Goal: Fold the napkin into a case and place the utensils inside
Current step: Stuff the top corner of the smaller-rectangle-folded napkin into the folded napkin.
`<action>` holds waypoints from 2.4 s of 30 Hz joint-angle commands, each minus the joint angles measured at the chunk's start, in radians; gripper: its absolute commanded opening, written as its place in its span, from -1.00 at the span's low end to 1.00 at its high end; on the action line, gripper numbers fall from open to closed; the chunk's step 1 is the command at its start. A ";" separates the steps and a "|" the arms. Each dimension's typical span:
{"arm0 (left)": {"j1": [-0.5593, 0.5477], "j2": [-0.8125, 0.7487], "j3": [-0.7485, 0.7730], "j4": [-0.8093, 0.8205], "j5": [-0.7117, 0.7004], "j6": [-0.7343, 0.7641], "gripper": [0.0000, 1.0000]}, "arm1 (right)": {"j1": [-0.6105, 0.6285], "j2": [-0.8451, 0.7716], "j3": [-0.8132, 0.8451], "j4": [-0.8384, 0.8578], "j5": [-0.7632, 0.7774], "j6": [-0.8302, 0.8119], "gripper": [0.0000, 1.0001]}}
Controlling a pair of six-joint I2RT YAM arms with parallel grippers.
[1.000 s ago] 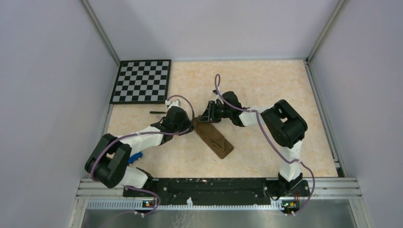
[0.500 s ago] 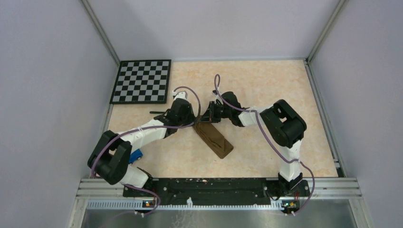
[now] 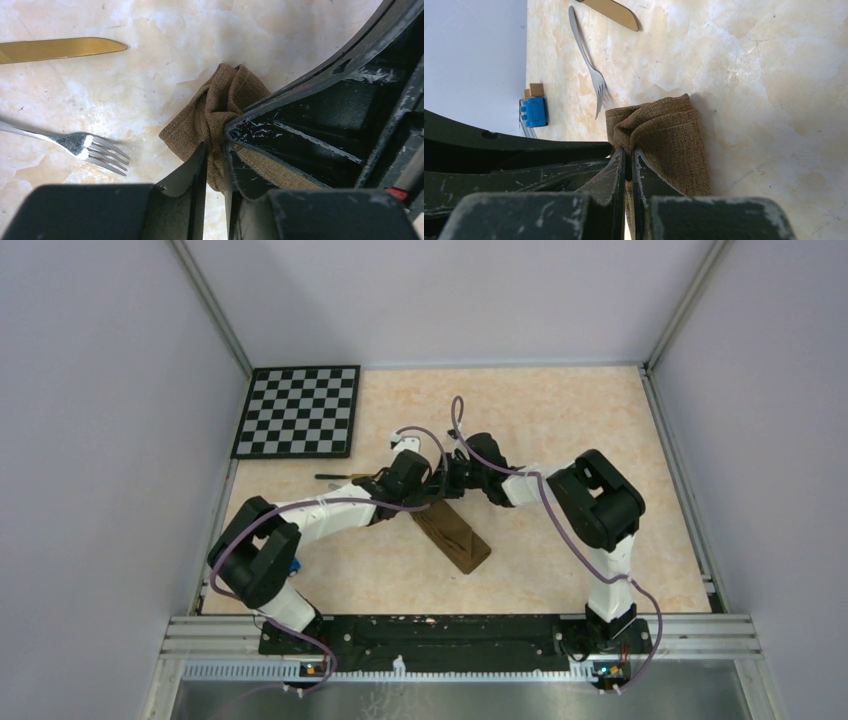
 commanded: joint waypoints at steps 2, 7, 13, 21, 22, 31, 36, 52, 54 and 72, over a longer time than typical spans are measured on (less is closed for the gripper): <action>-0.013 0.029 0.045 -0.021 -0.069 0.016 -0.62 | 0.006 -0.038 -0.009 0.061 -0.005 0.006 -1.00; -0.021 0.014 0.034 -0.021 -0.094 0.010 -0.62 | 0.003 -0.042 -0.025 0.072 -0.001 0.008 -1.00; -0.021 -0.029 0.014 -0.020 -0.115 0.008 -0.54 | -0.007 -0.051 -0.053 0.103 -0.005 0.029 -1.00; -0.020 -0.051 0.001 -0.008 -0.129 0.002 -0.49 | -0.018 -0.071 -0.084 0.125 0.001 0.043 -1.00; -0.020 -0.053 0.000 -0.006 -0.129 0.004 -0.47 | -0.021 -0.072 -0.085 0.125 0.001 0.041 -1.00; -0.024 -0.009 0.015 0.004 -0.096 0.013 -0.44 | -0.020 -0.067 -0.081 0.129 -0.010 0.046 -1.00; -0.033 0.033 0.037 -0.013 -0.095 0.016 -0.43 | -0.020 -0.066 -0.078 0.129 -0.012 0.046 -1.00; -0.049 0.107 0.069 -0.017 -0.101 0.038 -0.33 | -0.019 -0.061 -0.072 0.123 -0.018 0.043 -1.00; -0.048 0.114 0.078 -0.026 -0.110 0.039 -0.49 | -0.018 -0.060 -0.069 0.118 -0.018 0.042 -1.00; -0.048 -0.124 -0.188 0.406 -0.019 0.155 -1.00 | 0.081 0.043 0.103 -0.072 -0.030 -0.087 -1.00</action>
